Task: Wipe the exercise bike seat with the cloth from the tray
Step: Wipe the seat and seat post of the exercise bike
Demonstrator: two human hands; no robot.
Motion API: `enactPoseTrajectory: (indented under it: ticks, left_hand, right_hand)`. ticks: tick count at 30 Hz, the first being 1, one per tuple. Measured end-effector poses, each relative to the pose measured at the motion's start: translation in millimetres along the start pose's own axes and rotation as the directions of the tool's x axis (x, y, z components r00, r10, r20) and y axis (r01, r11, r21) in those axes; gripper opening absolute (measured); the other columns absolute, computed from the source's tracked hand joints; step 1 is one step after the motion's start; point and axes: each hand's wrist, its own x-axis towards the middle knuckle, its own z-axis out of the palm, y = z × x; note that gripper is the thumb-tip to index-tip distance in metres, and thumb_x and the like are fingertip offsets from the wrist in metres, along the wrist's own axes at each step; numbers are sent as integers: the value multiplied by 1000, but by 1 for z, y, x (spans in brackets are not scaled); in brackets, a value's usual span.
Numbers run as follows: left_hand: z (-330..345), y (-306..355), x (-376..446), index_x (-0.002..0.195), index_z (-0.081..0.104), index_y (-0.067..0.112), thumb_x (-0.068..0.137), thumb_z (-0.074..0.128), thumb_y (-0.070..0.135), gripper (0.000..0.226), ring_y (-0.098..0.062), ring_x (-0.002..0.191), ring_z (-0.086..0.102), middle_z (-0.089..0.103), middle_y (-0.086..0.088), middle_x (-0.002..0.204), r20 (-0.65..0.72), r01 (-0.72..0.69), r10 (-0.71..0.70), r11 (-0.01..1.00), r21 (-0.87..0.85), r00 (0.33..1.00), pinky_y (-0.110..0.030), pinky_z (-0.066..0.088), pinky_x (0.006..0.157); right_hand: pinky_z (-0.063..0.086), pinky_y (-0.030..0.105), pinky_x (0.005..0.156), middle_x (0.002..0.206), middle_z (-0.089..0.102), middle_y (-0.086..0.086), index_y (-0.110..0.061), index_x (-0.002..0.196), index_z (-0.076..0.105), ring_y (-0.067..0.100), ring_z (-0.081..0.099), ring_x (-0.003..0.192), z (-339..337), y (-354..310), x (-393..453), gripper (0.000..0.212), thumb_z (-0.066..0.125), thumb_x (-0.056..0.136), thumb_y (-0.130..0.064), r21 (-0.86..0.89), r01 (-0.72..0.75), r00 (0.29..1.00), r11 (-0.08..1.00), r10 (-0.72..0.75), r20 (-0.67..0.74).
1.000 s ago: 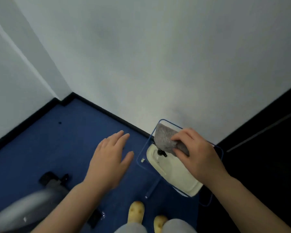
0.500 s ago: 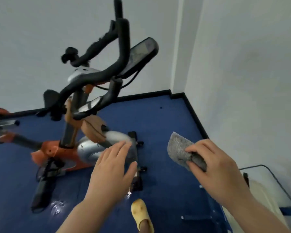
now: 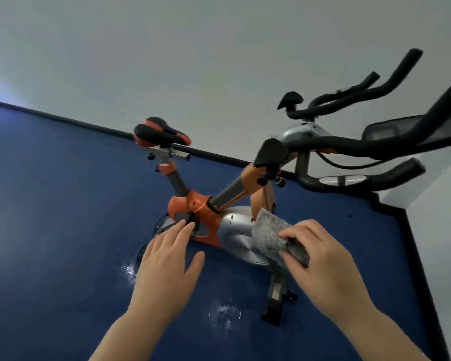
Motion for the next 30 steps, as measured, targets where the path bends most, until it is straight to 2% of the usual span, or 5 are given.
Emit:
enactPoseTrajectory:
  ticks: [7,13,18,26,30]
  left_hand:
    - [-47,-103,44,141,30,31,90,46,40,54,-12,135,27,31,10,149,-61,49,-47,998,27,997,-25,15,111]
    - [-57,-138,99,142,29,29,91,46,41,55,-13,137,25,29,8,151,-31,35,-35,999,-2,999,-28,16,112]
    - [-51,-148,149,141,30,30,91,46,40,53,-13,137,24,29,8,151,-28,40,-41,998,-38,999,-27,15,112]
    - [-32,-166,250,143,26,28,92,40,43,54,-13,139,22,25,8,153,-11,97,-97,995,20,995,-29,15,113]
    - [-29,-172,301,143,25,29,93,40,44,55,-14,139,21,24,8,153,3,144,-144,989,36,990,-31,16,114]
  right_hand:
    - [39,10,68,99,50,-17,-22,103,63,3,52,84,87,-68,84,30,75,77,-12,30,27,1000,999,-27,-3]
    - [39,9,74,102,56,-13,-21,105,63,1,51,87,124,-98,131,32,74,77,-11,38,43,999,998,-43,13]
    - [36,5,67,101,55,-14,-22,104,63,-2,44,88,149,-91,177,30,74,78,-11,31,23,999,999,-24,21]
    - [36,3,69,98,49,-15,-20,102,63,0,47,84,188,-45,280,27,73,78,-10,65,35,998,997,-37,41]
    - [39,11,71,98,51,-14,-22,101,62,4,52,85,201,-22,332,25,72,79,-12,78,28,997,997,-33,66]
